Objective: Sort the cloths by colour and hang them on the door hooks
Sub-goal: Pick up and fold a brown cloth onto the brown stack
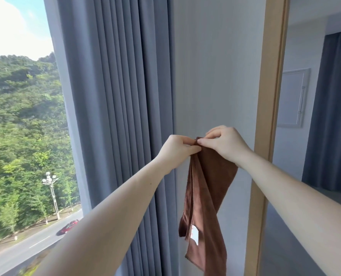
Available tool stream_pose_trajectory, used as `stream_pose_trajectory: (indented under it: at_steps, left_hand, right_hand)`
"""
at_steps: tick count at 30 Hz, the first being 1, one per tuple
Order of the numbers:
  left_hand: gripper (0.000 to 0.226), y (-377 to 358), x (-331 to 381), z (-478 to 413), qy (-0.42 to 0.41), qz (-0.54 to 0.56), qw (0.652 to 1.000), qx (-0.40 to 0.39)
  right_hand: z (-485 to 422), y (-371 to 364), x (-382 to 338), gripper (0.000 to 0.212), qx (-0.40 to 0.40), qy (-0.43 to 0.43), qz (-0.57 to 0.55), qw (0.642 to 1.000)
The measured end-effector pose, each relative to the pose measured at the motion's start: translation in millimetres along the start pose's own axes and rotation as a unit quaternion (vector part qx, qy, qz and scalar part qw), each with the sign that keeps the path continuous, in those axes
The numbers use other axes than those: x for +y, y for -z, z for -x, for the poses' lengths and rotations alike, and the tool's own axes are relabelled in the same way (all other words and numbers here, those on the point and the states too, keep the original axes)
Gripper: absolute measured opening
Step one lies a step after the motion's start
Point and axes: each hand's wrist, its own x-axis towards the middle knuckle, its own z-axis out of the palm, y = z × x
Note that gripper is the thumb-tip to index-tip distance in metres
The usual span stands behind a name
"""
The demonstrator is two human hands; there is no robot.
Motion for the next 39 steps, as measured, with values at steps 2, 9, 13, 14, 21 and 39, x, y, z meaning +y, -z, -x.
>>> stream_pose_trajectory:
  at_steps: [2,9,13,14,21,39]
  left_hand:
    - [0.019,-0.2,-1.4,0.2,0.012,0.017,1.0,-0.008]
    - [0.015,12.5,-3.5,1.9,0.017,0.084,0.996,0.029]
    - [0.013,27.9,-7.7,1.9,0.018,0.107,0.993,0.041]
    - [0.015,32.1,-10.1,2.0,0.02,0.106,0.993,0.044]
    - [0.013,53.9,-44.0,8.5,0.041,0.075,0.995,0.041]
    - [0.018,50.4,-54.5,15.5,0.059,0.267,0.959,0.081]
  right_hand:
    - [2.0,1.5,0.4,0.014,-0.013,0.004,0.013,1.0]
    - [12.8,26.5,28.9,0.045,-0.233,-0.109,0.013,0.966]
    - [15.0,24.1,50.2,0.035,-0.283,-0.146,0.091,0.944]
    - [14.9,22.0,52.4,0.03,-0.285,-0.145,0.112,0.941]
    - [5.7,11.8,39.3,0.043,-0.222,-0.052,0.28,0.932]
    - [-1.4,21.1,32.9,0.021,-0.065,-0.009,0.034,0.997]
